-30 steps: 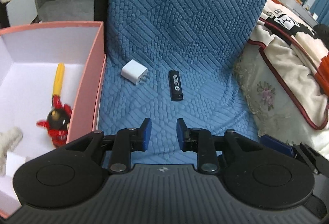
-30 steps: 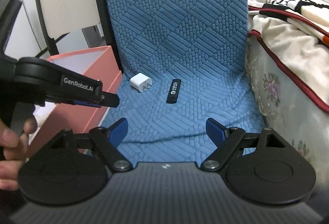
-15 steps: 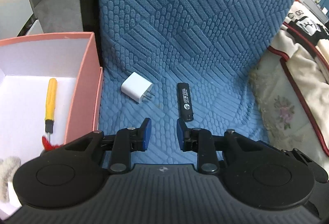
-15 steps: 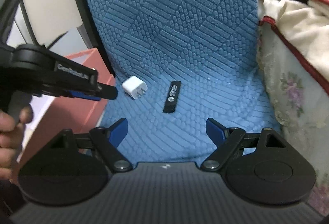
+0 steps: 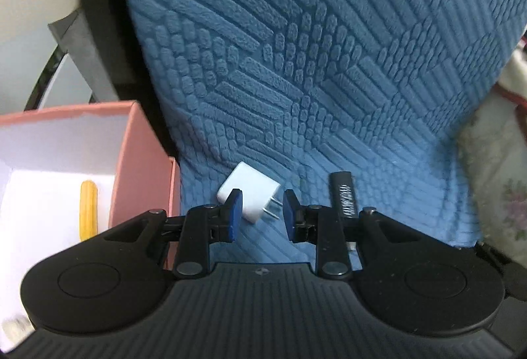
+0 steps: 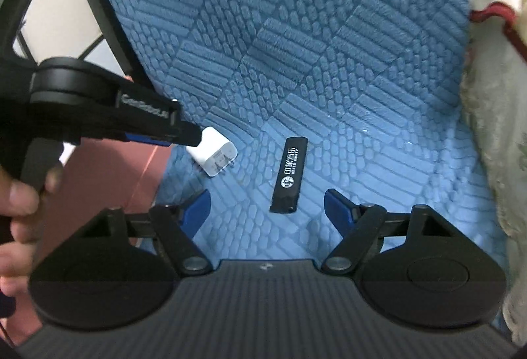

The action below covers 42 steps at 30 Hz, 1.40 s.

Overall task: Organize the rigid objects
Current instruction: 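Grasp the small white charger with the left tool while the right tool grasps the black USB stick, then lift the charger and USB stick with both tools toward the pink box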

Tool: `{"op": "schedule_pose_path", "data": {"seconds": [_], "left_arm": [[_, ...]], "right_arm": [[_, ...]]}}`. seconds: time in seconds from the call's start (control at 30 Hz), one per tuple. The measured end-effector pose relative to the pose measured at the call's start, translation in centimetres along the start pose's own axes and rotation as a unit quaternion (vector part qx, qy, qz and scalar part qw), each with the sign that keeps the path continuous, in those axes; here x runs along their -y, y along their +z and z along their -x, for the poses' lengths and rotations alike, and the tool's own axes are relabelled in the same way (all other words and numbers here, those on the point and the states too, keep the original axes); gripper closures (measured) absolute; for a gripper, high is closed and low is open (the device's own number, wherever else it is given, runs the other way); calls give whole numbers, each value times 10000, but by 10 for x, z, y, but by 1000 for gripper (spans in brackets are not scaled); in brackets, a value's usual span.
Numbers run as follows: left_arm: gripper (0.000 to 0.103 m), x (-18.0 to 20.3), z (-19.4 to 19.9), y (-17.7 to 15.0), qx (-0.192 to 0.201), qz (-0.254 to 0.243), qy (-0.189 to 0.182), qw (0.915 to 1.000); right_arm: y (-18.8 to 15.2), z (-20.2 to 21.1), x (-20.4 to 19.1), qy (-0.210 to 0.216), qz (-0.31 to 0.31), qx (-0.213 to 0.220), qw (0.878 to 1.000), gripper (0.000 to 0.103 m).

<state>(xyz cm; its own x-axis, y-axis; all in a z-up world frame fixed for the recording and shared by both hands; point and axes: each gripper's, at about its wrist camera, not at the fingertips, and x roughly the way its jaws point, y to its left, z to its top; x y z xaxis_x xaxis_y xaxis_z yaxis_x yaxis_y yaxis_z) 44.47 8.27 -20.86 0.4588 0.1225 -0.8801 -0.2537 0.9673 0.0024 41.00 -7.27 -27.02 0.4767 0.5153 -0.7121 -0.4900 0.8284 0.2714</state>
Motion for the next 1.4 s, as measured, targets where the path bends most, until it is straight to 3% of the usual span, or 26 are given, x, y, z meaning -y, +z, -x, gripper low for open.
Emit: {"op": "schedule_pose_path", "data": {"seconds": [0.2,0.3,0.43,0.6,0.73,1.1,1.4], "left_arm": [[72,3,-27,11,-102,-370,183,9991],[71,0,-35,13,-127,-365,-33,9992],[52,-2,-43,11,-164,-367,9,9992],[46,-2,-50,5,-205,-507,59,9985],[46,-2,-51,4,-231,-529,14,9983],[51,4,-52,-16,-171,-563,34,9983],[55,6,-38,-44,-310,-296,-136,9990]], "right_arm": [[4,-26,-2,-249,130,-89,9996,34],[3,-33,-3,-377,194,-182,9989,35],[1,-41,-5,-507,306,-314,9978,39],[-3,-50,-16,-813,771,-360,9931,45],[-2,-50,-18,-942,831,-409,9912,75],[-3,-32,-12,-998,625,-589,9913,75],[-8,2,1,-1051,527,-686,9907,76]]}}
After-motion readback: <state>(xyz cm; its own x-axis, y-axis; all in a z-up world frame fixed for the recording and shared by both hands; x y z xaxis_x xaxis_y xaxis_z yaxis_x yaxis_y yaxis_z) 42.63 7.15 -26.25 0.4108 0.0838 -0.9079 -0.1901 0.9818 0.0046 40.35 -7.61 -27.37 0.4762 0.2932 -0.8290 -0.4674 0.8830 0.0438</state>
